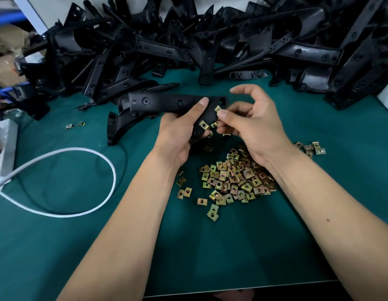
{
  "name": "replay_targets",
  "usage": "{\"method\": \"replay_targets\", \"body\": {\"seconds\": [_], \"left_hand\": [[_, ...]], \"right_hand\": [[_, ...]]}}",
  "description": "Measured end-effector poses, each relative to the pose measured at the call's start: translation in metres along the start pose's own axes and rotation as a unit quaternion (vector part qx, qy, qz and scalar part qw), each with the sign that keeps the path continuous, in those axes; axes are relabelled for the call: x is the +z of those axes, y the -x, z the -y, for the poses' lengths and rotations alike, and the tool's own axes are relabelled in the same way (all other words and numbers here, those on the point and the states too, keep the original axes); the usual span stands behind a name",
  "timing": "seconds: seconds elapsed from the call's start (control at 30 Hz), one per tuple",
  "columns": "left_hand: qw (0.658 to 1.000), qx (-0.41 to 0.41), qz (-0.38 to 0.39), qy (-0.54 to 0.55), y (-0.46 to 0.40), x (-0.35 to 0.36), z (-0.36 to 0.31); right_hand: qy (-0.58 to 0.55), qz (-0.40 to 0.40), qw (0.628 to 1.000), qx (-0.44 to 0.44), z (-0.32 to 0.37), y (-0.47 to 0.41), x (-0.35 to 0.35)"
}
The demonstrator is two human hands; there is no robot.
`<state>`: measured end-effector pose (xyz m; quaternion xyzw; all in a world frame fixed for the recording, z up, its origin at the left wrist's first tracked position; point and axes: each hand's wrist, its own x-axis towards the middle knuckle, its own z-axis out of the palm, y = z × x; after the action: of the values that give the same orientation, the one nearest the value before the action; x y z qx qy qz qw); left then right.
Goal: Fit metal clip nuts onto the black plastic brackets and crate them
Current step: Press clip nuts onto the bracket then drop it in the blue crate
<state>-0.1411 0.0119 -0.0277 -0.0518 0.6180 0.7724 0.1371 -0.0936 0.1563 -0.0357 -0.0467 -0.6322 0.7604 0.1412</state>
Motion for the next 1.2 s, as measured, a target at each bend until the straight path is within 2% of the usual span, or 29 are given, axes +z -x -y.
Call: {"method": "replay_targets", "body": {"seconds": [0.17,0.3,0.43,0.53,0.63,0.83,1.0,1.07,1.2], "left_hand": [[1.000,-0.003,0.022,-0.014,0.002,-0.001,0.002],[1.000,0.011,0.001,-0.019,0.002,0.001,0.003],[0.987,0.128,-0.037,-0.093,0.004,0.003,0.007],[0.943,0.225,-0.079,-0.231,0.005,0.007,0.011],[0.923,0.245,-0.076,-0.288,0.009,0.021,0.011],[0.914,0.293,0.043,-0.277,0.029,0.086,0.003],[0.894,0.320,0.169,-0.265,0.067,0.188,0.008],[0.868,0.337,0.220,-0.292,0.097,0.237,0.022],[0.787,0.347,0.343,-0.378,0.168,0.324,0.071]], "right_hand": [[-0.015,0.023,1.000,0.001,0.001,-0.001,-0.003],[-0.020,0.017,1.000,0.017,0.002,-0.001,-0.004],[0.009,-0.019,1.000,0.020,0.004,0.000,0.000],[0.029,-0.057,0.998,0.019,0.011,0.004,0.000],[0.046,-0.106,0.993,-0.002,0.022,0.011,-0.009],[0.031,-0.187,0.979,-0.072,0.060,0.037,-0.054],[-0.029,-0.296,0.946,-0.127,0.091,0.088,-0.133],[-0.056,-0.338,0.929,-0.138,0.099,0.122,-0.176],[-0.061,-0.408,0.903,-0.121,0.094,0.202,-0.264]]}}
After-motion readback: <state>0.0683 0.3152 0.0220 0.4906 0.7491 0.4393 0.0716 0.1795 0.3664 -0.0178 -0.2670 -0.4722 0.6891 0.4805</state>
